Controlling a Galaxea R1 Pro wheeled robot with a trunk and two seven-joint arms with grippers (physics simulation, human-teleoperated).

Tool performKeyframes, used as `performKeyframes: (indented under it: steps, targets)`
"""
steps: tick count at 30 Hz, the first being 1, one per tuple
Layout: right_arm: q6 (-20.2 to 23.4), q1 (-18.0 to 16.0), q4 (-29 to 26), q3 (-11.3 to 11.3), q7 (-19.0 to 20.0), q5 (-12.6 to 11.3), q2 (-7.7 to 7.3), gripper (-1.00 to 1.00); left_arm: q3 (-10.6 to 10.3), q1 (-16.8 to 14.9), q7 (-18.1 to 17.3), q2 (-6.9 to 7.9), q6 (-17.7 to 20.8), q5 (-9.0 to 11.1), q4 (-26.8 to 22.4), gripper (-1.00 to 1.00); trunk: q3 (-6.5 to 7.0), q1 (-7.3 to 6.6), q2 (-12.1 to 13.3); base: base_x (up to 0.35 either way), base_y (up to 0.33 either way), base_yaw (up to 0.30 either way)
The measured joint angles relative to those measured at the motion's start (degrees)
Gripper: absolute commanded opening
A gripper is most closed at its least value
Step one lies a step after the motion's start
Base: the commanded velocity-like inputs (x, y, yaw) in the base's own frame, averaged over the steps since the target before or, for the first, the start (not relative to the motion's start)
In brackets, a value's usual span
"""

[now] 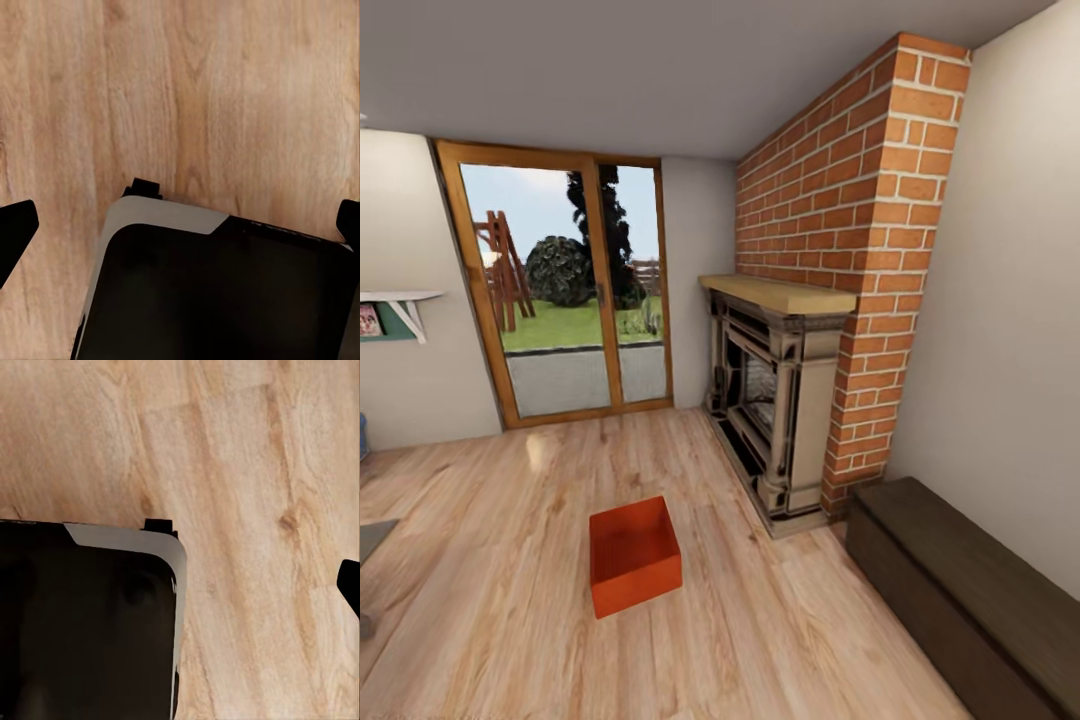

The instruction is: Move the two storage containers from the living room to the garage. In the garage, place one container on the floor and stack the other container on top of it (either order is fine).

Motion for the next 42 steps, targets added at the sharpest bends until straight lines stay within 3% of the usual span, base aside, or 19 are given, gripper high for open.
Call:
performKeyframes:
  steps: [30,42]
  targets:
    - [-0.1,0.0,0.0,0.0,0.0,0.0,-0.09,1.0,0.0,0.0,0.0,0.06,-0.2,0.1,0.0,1.0,0.0,0.01,0.0,0.015,-0.004,0.27]
    - [-0.2,0.0,0.0,0.0,0.1,0.0,-0.11,1.0,0.0,0.0,0.0,0.05,0.0,0.1,0.0,1.0,0.0,-0.01,0.0,0.275,0.0,0.063]
